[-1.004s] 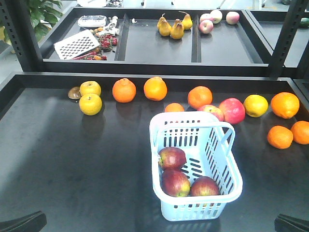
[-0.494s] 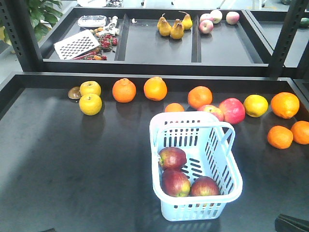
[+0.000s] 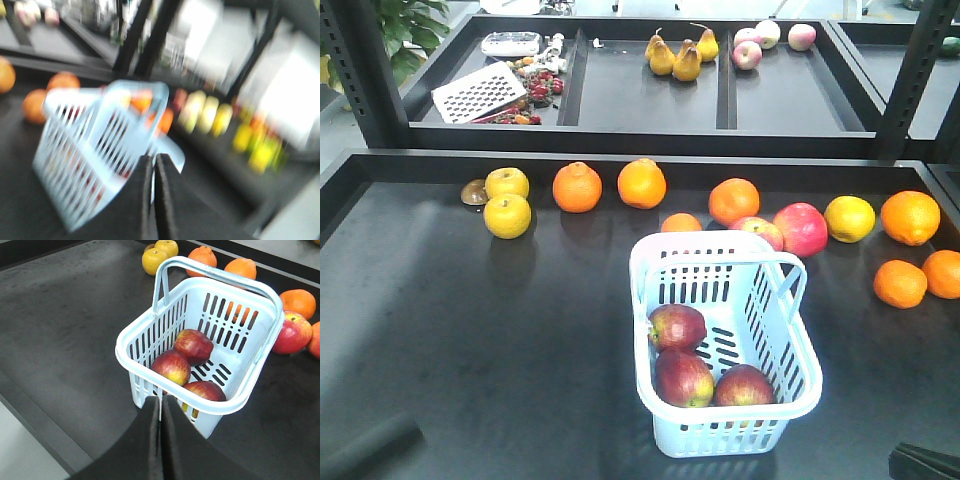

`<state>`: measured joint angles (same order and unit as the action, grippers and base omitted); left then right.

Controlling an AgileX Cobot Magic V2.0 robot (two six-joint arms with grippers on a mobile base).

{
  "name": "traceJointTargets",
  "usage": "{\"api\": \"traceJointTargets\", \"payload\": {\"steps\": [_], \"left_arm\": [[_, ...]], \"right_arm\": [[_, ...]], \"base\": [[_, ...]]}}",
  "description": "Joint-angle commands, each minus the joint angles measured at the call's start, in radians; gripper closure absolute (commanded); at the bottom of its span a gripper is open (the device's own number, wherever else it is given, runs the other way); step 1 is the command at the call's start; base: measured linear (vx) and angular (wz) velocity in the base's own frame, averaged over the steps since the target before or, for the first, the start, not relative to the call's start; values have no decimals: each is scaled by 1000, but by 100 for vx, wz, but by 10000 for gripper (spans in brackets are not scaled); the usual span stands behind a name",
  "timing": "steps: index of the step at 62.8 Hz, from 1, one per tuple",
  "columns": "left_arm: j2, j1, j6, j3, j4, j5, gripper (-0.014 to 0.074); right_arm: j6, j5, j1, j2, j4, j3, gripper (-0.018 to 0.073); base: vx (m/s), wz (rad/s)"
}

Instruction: Pick three apples into basket with both arms

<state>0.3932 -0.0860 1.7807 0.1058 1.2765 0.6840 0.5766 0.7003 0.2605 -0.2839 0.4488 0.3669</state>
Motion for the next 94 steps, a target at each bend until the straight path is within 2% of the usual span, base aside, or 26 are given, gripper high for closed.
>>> {"api": "traceJointTargets", "payload": {"steps": [1,7,11,15,16,19,20,26,29,40,43,48,53,59,62,67,81,88,94], "left_arm": [[8,-1,3,20,-286,-16,604],[8,-1,-31,18,-410,-67,604],[8,-1,-131,16,-459,-117,604],[8,-2,-311,-2,-521,-165,604],[8,-2,-372,-9,-551,-182,604],[8,-2,-489,-25,-626,-213,604],[8,-2,-542,-33,-671,-221,604],[8,-10,-746,-58,-884,-264,604],[8,-27,-871,-60,-968,-308,604],[8,-84,-1217,-60,-1259,-550,604],[7,-85,-1296,-60,-1313,-607,604],[4,-87,-1408,-60,-1344,-678,604],[-14,-87,-1454,-74,-1343,-693,604],[-68,-87,-1492,-142,-1342,-624,604],[-108,-87,-1515,-135,-1340,-684,604],[-170,-84,-1566,-133,-1340,-694,604],[-374,-36,-1790,-138,-1342,-734,604],[-421,12,-1802,-138,-1342,-769,604],[-422,61,-1750,-138,-1342,-796,604]], "right_arm": [[-1,-58,-1,-10,16,23,564],[-1,-58,-1,-10,16,23,564],[-1,-58,-1,-10,16,23,564],[-1,-58,-1,-10,15,23,564],[-1,-58,-1,-10,15,23,564],[-1,-58,-1,-10,15,23,564],[-1,-58,-1,-10,16,23,564],[-1,-58,-1,-10,16,23,564],[-1,-58,-1,-10,16,23,564],[-1,-58,-1,-10,16,23,564],[-1,-58,-1,-10,16,23,564],[-1,-58,-1,-10,16,23,564],[-1,-58,-1,-10,16,23,564],[-1,-58,-1,-10,16,23,564],[-1,-58,-1,-10,16,23,564],[-1,-58,-1,-10,16,23,564],[-1,-58,-1,-10,16,23,564],[-1,-57,-1,-12,16,23,564],[-1,-55,-1,-12,17,23,564]], "base": [[0,0],[0,0],[0,0],[0,0],[0,0],[0,0],[0,0],[0,0],[0,0],[0,0],[0,0],[0,0],[0,0],[0,0],[0,0],[0,0],[0,0],[0,0],[0,0]]}}
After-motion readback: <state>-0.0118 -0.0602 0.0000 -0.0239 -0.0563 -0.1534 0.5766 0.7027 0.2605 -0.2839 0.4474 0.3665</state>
